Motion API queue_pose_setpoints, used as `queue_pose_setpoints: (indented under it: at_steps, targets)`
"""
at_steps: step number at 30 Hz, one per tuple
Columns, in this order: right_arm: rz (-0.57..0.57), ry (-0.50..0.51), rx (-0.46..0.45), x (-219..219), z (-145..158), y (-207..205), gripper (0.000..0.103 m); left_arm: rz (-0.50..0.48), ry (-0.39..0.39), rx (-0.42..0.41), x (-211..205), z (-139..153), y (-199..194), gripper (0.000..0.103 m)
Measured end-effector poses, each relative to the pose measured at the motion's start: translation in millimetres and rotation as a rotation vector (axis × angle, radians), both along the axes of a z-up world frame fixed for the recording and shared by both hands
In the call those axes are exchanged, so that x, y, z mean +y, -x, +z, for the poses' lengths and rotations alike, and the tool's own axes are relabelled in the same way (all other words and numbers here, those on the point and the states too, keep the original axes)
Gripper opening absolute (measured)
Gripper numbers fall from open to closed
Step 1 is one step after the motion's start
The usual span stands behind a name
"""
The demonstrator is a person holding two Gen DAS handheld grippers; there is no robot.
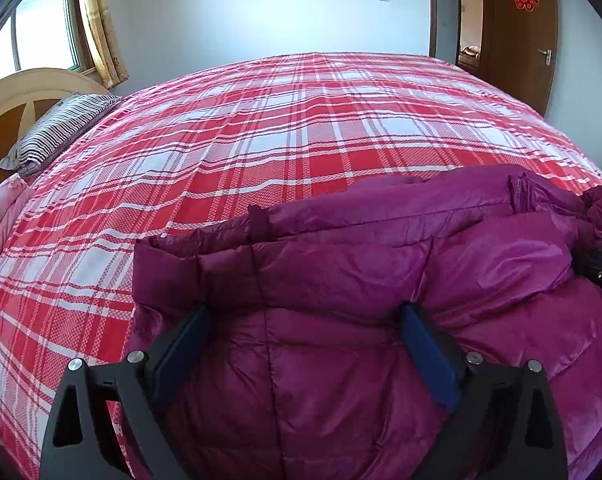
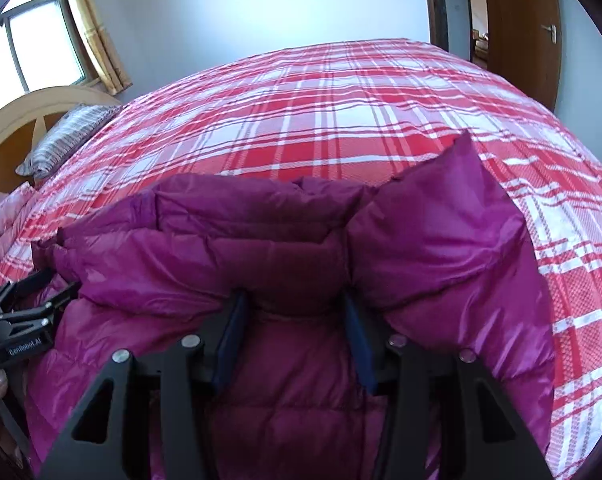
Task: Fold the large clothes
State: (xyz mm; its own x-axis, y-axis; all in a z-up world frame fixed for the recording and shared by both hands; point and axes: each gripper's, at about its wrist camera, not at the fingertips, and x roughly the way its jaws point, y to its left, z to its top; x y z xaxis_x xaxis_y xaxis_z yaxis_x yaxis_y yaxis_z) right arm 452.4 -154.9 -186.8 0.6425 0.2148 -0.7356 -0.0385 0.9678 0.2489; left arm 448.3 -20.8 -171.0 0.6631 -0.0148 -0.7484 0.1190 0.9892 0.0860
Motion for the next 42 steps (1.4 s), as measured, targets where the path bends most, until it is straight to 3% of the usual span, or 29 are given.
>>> queue_pose_setpoints:
  at_steps: [15,17,19,24,28,34,40,42]
  targets:
    - [-0.019,0.057,0.007,5,-4,-4,0.05,0.02,0.019,0.043,4,1,-8,0.102]
    - [-0.019,0.078,0.006,8,-4,-4,0.05,0.055,-0.003,-0.006,2,16,1,0.102]
    - [-0.021,0.093,0.004,9,-4,-4,0.051,0.061,0.036,-0.064,-2,36,13,0.102]
    - [-0.023,0.097,0.0,9,-4,-4,0.051,-0.016,0.051,-0.114,-44,58,24,0.102]
    - [-0.024,0.088,-0.003,8,-4,-5,0.051,-0.014,-0.074,-0.055,-71,27,12,0.102]
    - [-0.026,0.08,-0.003,7,-5,-5,0.051,0.007,0.03,0.02,-58,0,-4,0.102]
    - [-0.029,0.113,0.004,10,-1,-6,0.053,0.016,0.015,0.01,-61,-6,-2,0.102]
    - [-0.081,0.132,0.002,10,11,1,0.053,0.017,0.027,0.01,-59,-6,-2,0.102]
